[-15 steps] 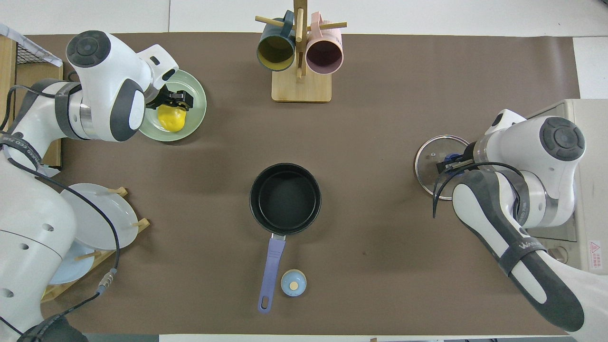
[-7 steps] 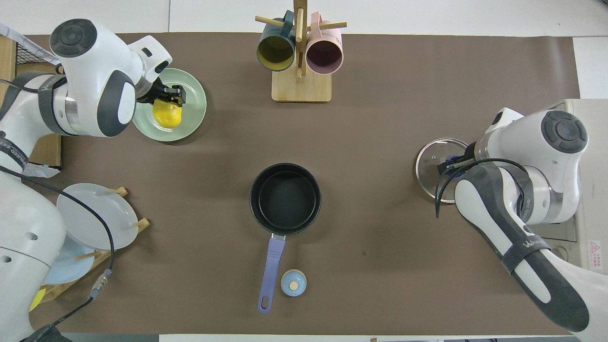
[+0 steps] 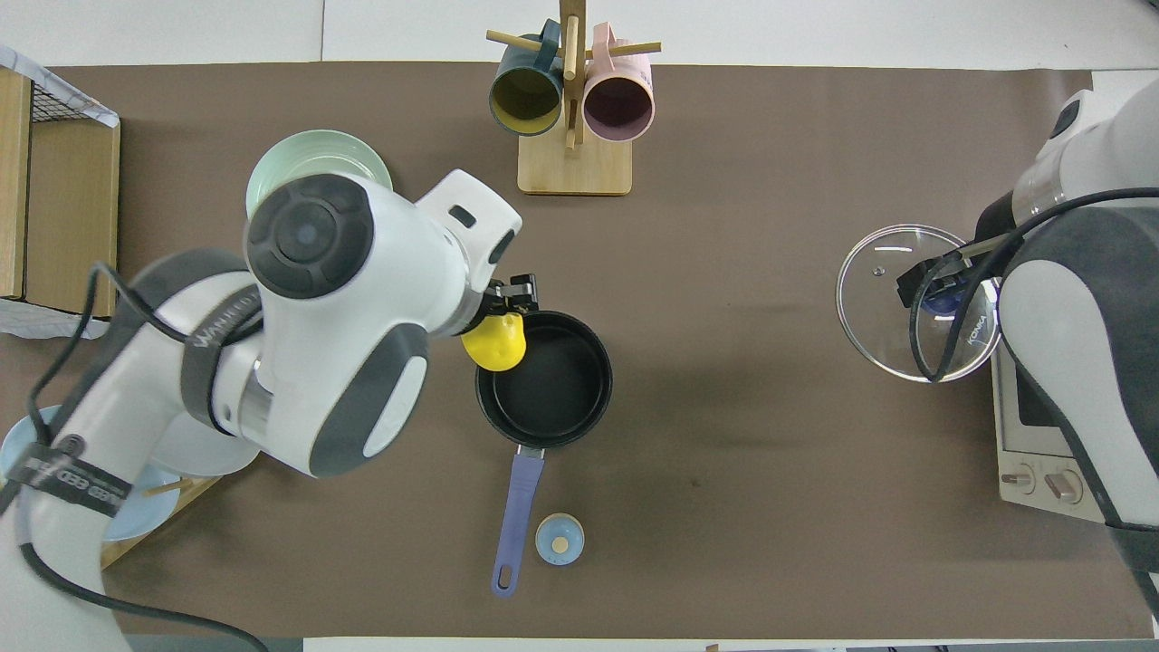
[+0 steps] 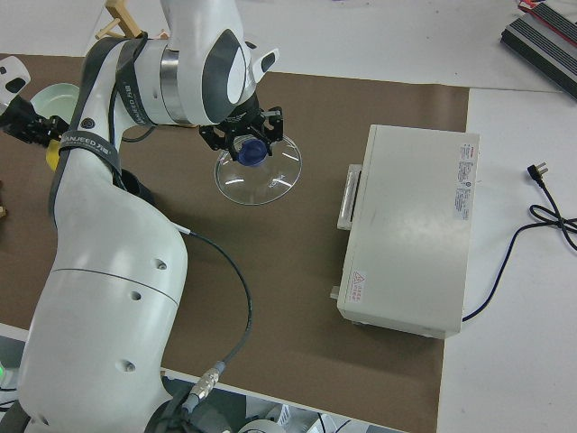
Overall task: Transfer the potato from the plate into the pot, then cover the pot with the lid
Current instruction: 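Carry the potato over the black saucepan with the left gripper and lower it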
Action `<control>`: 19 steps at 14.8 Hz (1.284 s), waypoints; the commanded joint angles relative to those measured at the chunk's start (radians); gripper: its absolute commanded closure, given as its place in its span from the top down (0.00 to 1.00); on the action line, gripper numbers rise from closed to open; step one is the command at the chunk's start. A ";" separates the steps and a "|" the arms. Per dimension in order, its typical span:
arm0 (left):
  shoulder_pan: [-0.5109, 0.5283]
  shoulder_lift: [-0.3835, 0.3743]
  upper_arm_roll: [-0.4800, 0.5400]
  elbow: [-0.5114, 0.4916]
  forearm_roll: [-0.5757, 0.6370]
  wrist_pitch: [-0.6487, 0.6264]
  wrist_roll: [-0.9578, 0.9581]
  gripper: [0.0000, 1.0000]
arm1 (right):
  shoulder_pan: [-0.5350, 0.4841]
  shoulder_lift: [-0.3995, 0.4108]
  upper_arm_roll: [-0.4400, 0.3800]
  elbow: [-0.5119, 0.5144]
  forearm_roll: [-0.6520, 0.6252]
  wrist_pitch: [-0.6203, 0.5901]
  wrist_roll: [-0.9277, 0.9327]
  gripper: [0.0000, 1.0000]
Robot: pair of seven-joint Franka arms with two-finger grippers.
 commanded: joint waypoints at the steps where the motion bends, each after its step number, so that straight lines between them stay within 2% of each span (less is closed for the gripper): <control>1: -0.056 -0.046 0.023 -0.176 -0.002 0.168 -0.004 0.00 | -0.006 -0.004 0.014 0.003 -0.020 -0.013 0.026 0.00; 8: -0.128 0.062 0.026 -0.238 0.063 0.325 -0.033 0.00 | -0.008 -0.004 0.014 0.002 -0.020 -0.015 0.026 0.00; 13: -0.148 0.111 0.026 -0.244 0.119 0.361 -0.078 0.00 | -0.009 -0.004 0.012 0.003 -0.006 -0.016 0.026 0.00; 19: -0.163 0.114 0.028 -0.267 0.121 0.368 -0.084 0.00 | -0.008 -0.004 0.014 0.006 -0.005 -0.016 0.028 0.00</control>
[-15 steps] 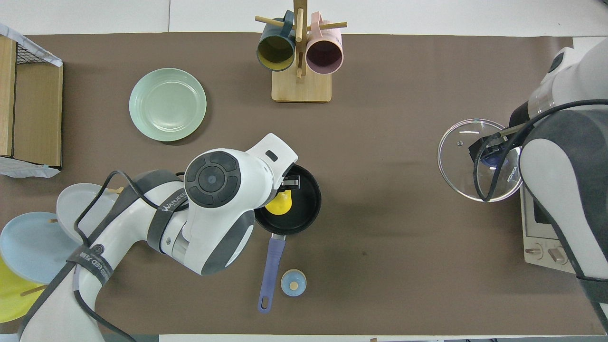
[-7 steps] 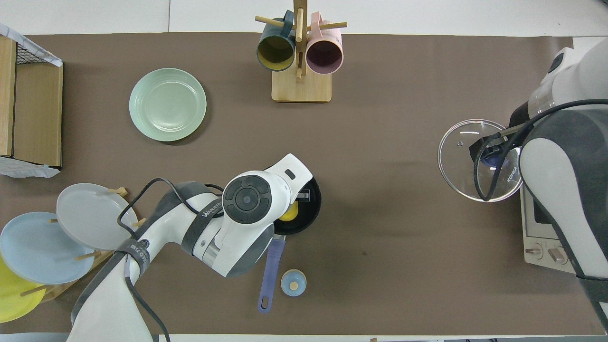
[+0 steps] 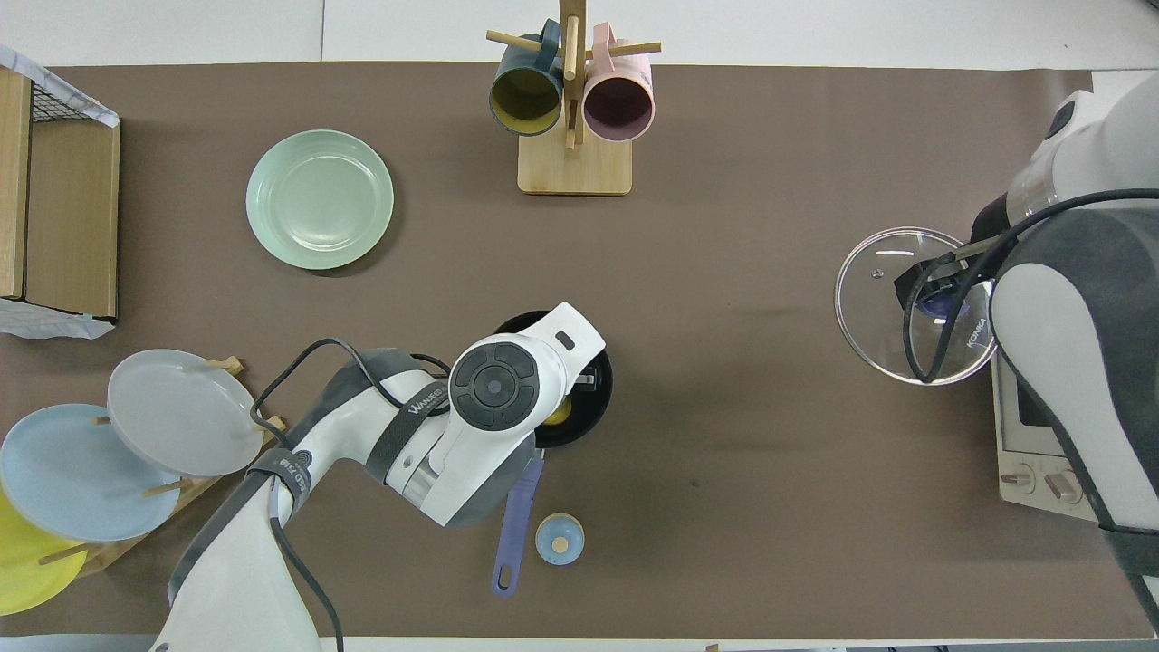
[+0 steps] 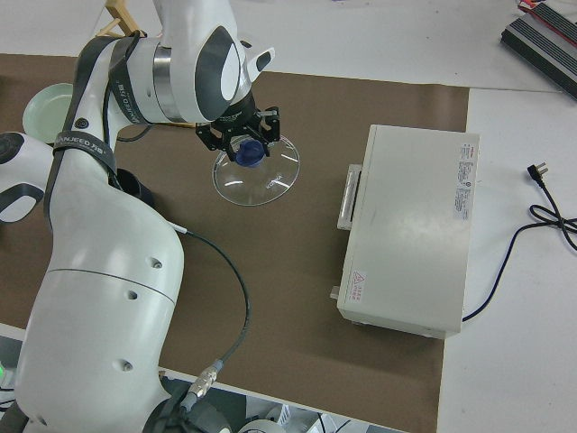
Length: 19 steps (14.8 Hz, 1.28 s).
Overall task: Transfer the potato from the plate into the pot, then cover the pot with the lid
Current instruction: 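Carry the potato over the black saucepan with the left gripper and lower it, then open the left gripper to release the potato into the saucepan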
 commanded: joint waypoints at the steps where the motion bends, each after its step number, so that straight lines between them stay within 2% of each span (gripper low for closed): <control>1: -0.029 -0.012 0.020 -0.031 0.026 0.034 -0.028 0.00 | -0.006 -0.007 0.008 0.008 0.001 -0.015 0.016 0.00; 4: -0.028 -0.012 0.019 -0.031 0.052 0.029 -0.016 0.00 | -0.005 -0.007 0.008 0.008 0.002 -0.015 0.016 0.00; 5: -0.026 -0.014 0.019 -0.029 0.054 0.026 -0.014 0.43 | -0.005 -0.007 0.008 0.010 0.002 -0.015 0.016 0.00; 6: -0.022 -0.018 0.019 -0.025 0.054 0.017 -0.012 0.99 | -0.003 -0.007 0.008 0.011 0.002 -0.015 0.018 0.00; 11: 0.046 -0.087 0.014 0.078 0.043 -0.208 0.070 1.00 | -0.003 -0.005 0.025 0.016 0.007 -0.016 0.035 0.00; 14: 0.130 -0.141 0.017 0.199 -0.042 -0.382 0.142 1.00 | -0.002 -0.005 0.051 0.019 0.007 -0.018 0.058 0.00; 16: 0.228 -0.175 0.017 0.298 -0.082 -0.530 0.217 1.00 | -0.002 -0.005 0.089 0.033 0.007 -0.018 0.119 0.00; 17: 0.274 -0.196 0.017 0.343 -0.084 -0.588 0.247 1.00 | -0.002 -0.002 0.128 0.036 0.007 -0.010 0.169 0.00; 19: 0.372 -0.241 0.025 0.391 -0.084 -0.661 0.323 1.00 | 0.000 0.006 0.264 0.066 -0.007 -0.007 0.353 0.00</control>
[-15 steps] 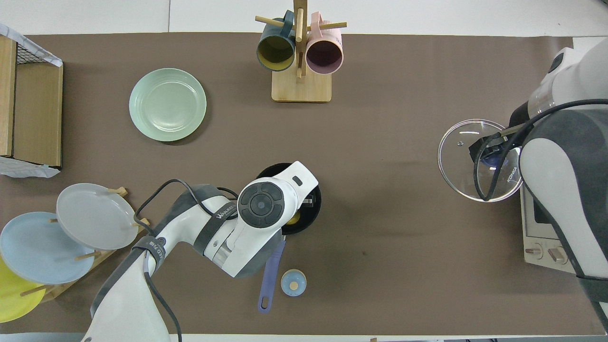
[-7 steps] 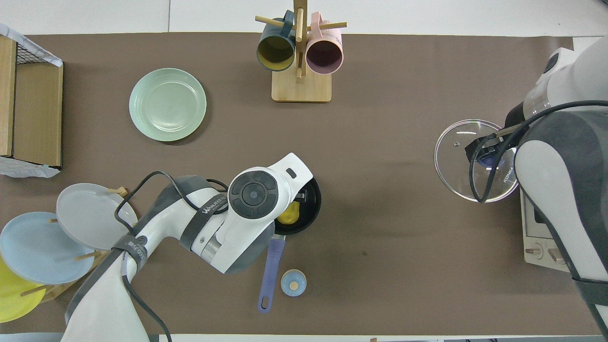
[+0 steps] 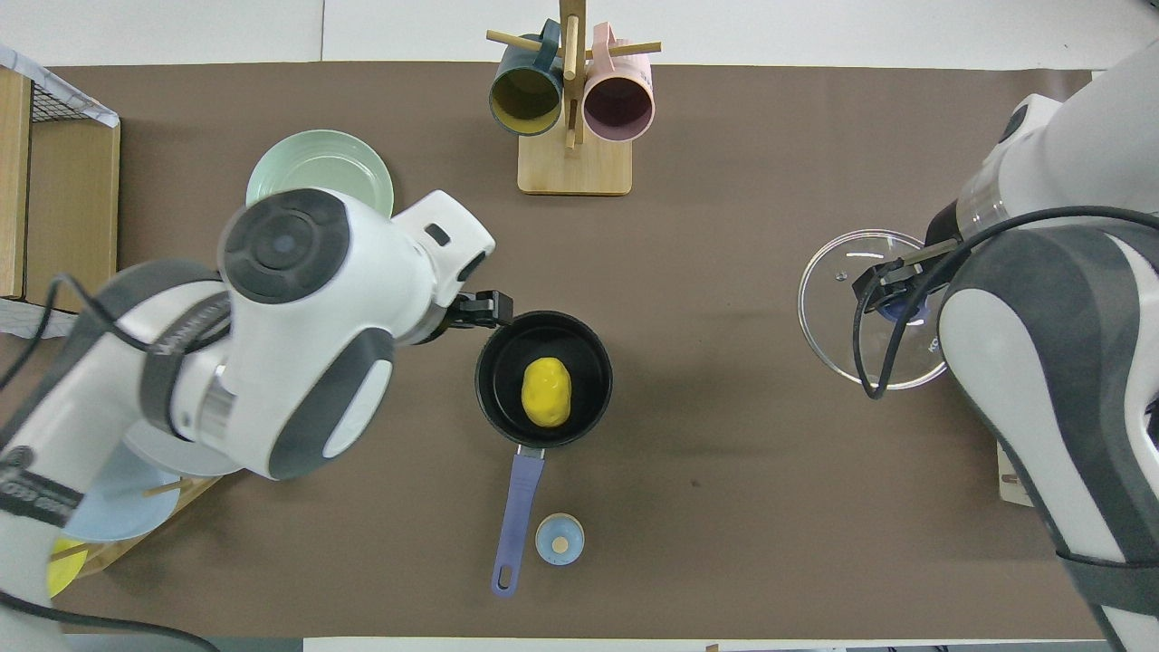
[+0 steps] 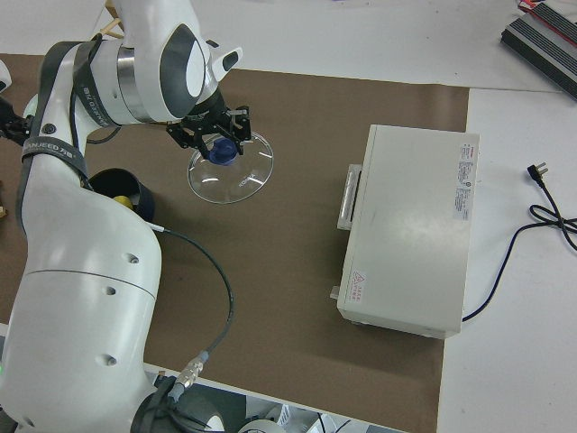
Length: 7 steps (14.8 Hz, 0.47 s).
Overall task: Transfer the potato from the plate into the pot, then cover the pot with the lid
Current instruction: 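Open the left gripper to release the potato into the saucepan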
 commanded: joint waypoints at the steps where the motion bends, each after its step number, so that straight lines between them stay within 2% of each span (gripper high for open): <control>1: 0.128 -0.051 -0.001 0.054 -0.021 -0.101 0.116 1.00 | -0.001 0.009 0.178 0.051 -0.014 -0.001 0.240 0.00; 4: 0.257 -0.073 -0.001 0.085 -0.012 -0.187 0.300 1.00 | 0.017 0.055 0.316 0.051 -0.021 0.102 0.413 0.00; 7: 0.343 -0.090 -0.004 0.085 -0.009 -0.247 0.455 1.00 | 0.168 0.163 0.338 0.051 -0.157 0.223 0.646 0.00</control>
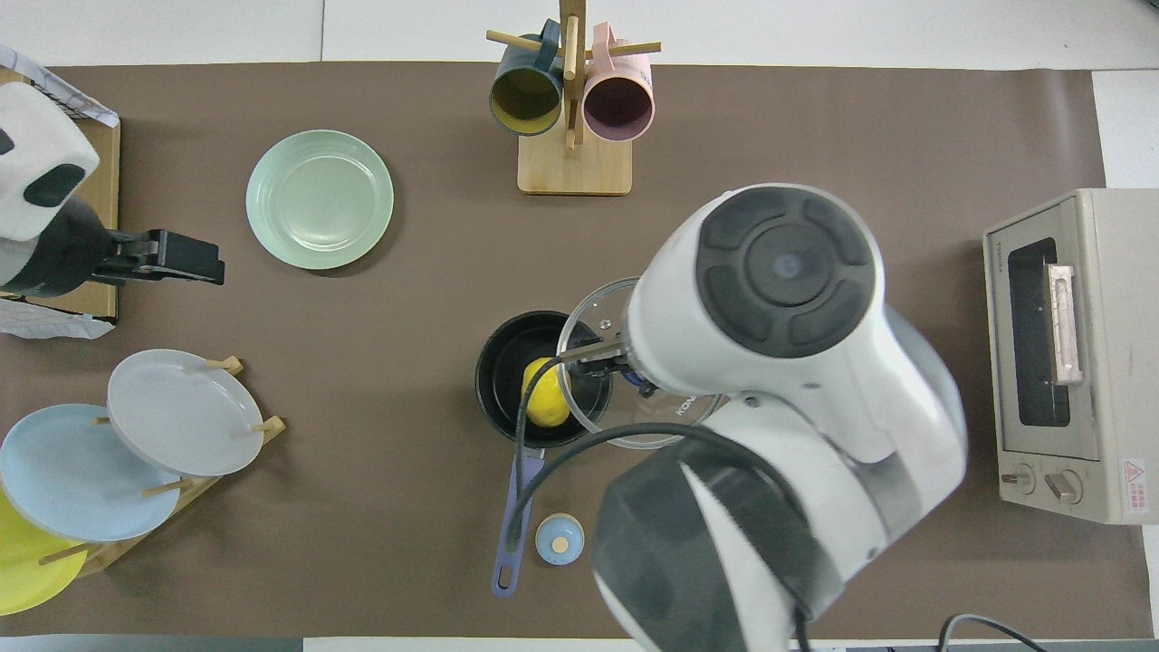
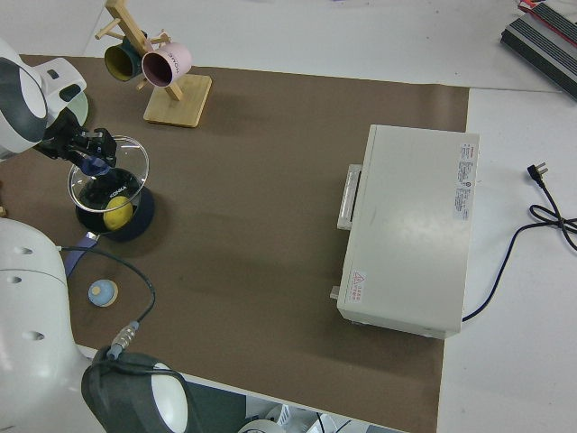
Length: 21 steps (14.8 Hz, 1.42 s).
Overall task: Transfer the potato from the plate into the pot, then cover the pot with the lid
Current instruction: 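Carry the glass lid over the saucepan with the right gripper while the left gripper withdraws, then lower the glass lid onto the saucepan with the right gripper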
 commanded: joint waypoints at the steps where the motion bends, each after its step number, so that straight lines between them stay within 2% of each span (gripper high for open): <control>1: 0.052 -0.013 -0.015 0.008 0.007 -0.064 0.092 1.00 | 0.103 0.109 0.013 0.009 -0.095 0.124 0.167 0.00; 4: 0.051 -0.020 -0.013 0.010 0.048 -0.093 0.093 1.00 | 0.146 0.156 0.013 -0.021 -0.106 0.207 0.206 0.00; 8: 0.035 -0.012 -0.012 0.062 0.088 -0.150 0.068 1.00 | 0.158 0.210 0.013 -0.034 -0.164 0.229 0.224 0.00; 11: 0.035 -0.010 -0.012 0.099 0.090 -0.213 0.053 1.00 | 0.160 0.213 0.013 -0.056 -0.167 0.253 0.229 0.00; 17: 0.040 -0.003 -0.007 0.089 0.088 -0.182 0.050 1.00 | 0.155 0.213 0.013 -0.073 -0.178 0.267 0.226 0.00; 21: 0.041 -0.001 -0.010 0.088 0.090 -0.151 -0.016 1.00 | 0.152 0.213 0.013 -0.076 -0.195 0.264 0.220 0.00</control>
